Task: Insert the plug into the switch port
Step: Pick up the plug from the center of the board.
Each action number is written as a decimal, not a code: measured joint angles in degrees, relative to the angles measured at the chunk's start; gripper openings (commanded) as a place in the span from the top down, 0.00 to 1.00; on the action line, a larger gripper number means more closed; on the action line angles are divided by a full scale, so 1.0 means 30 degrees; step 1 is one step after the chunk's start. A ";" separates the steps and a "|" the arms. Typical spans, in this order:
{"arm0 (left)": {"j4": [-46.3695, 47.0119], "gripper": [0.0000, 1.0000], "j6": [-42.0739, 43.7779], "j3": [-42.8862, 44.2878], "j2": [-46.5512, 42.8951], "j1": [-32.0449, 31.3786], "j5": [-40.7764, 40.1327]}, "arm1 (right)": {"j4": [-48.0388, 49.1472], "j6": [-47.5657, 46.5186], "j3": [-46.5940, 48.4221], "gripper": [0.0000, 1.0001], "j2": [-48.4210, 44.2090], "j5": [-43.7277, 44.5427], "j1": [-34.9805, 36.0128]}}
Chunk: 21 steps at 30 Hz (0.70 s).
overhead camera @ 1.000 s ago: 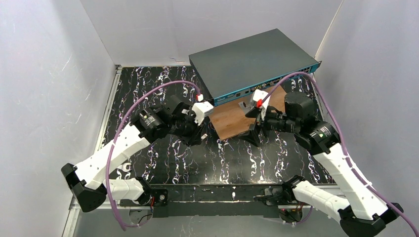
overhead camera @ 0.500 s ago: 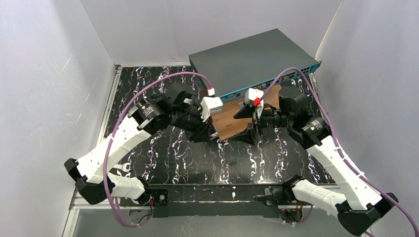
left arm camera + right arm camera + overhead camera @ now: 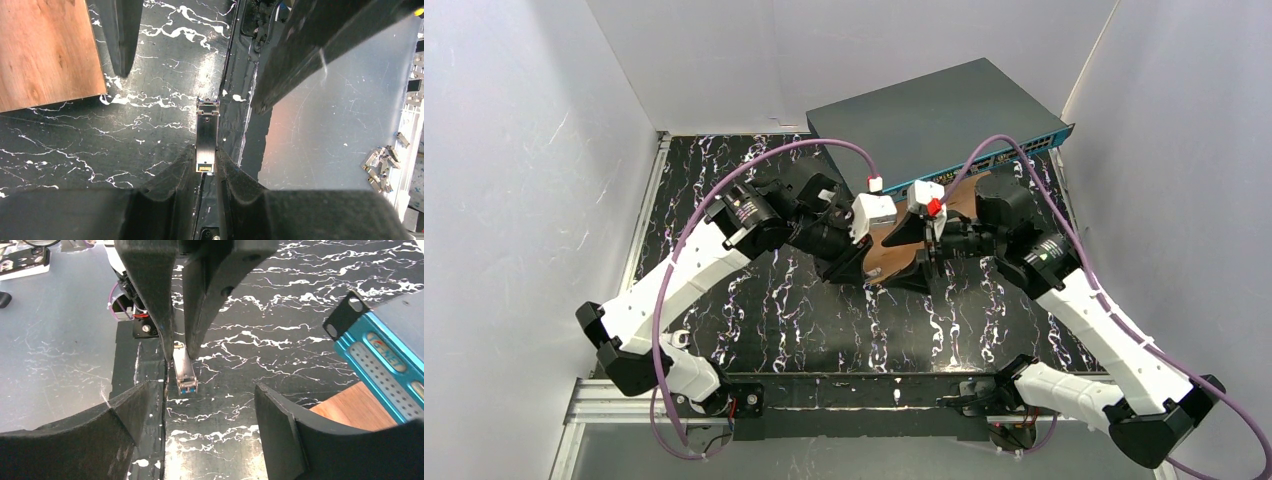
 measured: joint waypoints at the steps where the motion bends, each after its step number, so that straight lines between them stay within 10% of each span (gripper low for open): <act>1: -0.0036 1.00 0.0058 0.0087 0.0102 -0.0015 0.0058 | 0.0036 0.0007 0.0000 0.19 0.0102 -0.0007 0.0153; 21: -0.1144 1.00 0.0998 0.0627 0.0590 -0.0124 0.0146 | 0.0444 0.0015 -0.0138 0.42 0.0962 -0.0153 0.1086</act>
